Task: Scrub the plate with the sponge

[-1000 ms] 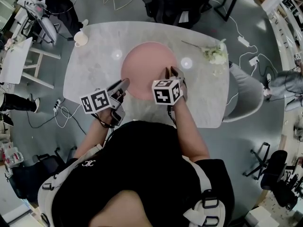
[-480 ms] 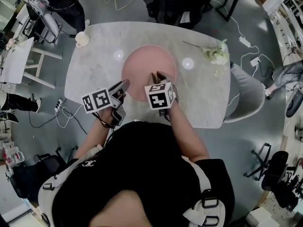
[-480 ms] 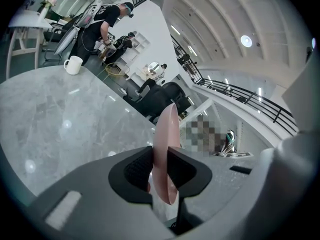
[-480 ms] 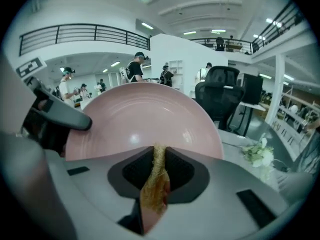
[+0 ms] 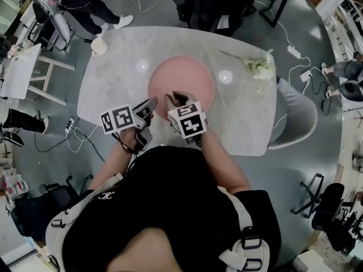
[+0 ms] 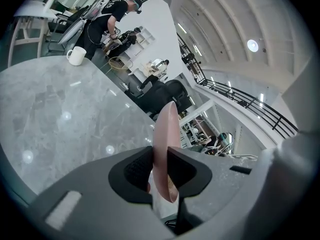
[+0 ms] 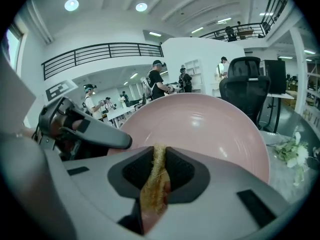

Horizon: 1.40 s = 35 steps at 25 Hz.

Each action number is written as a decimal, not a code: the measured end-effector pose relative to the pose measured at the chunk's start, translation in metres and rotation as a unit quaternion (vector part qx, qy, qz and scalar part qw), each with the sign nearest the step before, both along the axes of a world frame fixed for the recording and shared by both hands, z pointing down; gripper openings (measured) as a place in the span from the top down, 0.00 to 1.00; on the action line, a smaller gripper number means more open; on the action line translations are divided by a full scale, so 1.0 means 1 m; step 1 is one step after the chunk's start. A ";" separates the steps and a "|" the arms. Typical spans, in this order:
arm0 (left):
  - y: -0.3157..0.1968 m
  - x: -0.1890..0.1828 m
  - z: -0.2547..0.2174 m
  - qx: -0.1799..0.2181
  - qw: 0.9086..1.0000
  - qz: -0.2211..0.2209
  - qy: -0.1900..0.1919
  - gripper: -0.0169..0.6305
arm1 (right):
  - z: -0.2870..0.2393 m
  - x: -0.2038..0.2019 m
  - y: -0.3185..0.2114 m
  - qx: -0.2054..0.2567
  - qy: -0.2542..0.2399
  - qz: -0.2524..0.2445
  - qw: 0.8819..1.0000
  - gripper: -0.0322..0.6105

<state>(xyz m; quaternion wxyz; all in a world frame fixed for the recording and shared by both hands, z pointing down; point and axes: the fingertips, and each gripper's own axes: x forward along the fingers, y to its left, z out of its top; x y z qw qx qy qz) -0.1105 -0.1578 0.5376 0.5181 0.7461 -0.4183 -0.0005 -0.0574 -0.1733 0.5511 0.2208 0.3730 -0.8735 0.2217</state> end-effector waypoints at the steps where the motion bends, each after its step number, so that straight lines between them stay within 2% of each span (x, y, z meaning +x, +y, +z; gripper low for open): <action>1: 0.001 0.002 0.000 -0.001 1.000 0.004 0.001 0.86 | -0.002 -0.002 0.000 0.001 -0.003 -0.002 1.000 0.84; 5: 0.003 0.013 0.003 -0.005 1.000 0.023 0.001 0.86 | -0.007 -0.001 -0.007 0.012 -0.012 0.015 1.000 0.84; 10: 0.000 0.019 0.001 -0.001 0.999 0.037 -0.018 0.86 | -0.008 0.006 -0.014 0.021 -0.012 0.042 0.999 0.84; 13: 0.001 0.020 0.001 -0.003 0.999 0.041 -0.012 0.86 | -0.008 0.014 -0.021 0.020 -0.011 0.063 0.998 0.84; 22: 0.004 0.018 0.007 -0.018 0.999 0.047 0.011 0.85 | 0.014 0.067 -0.034 -0.013 0.053 0.165 0.985 0.84; 26: 0.001 0.017 0.004 -0.011 0.999 0.049 0.008 0.85 | 0.023 0.078 -0.037 -0.014 0.076 0.186 0.980 0.84; 32: -0.004 0.016 0.001 0.001 0.999 0.049 -0.002 0.85 | 0.034 0.107 -0.042 0.000 0.163 0.209 0.964 0.84; 35: -0.007 0.010 0.011 -0.013 0.999 0.043 -0.010 0.85 | 0.036 0.112 -0.042 -0.016 0.151 0.215 0.965 0.84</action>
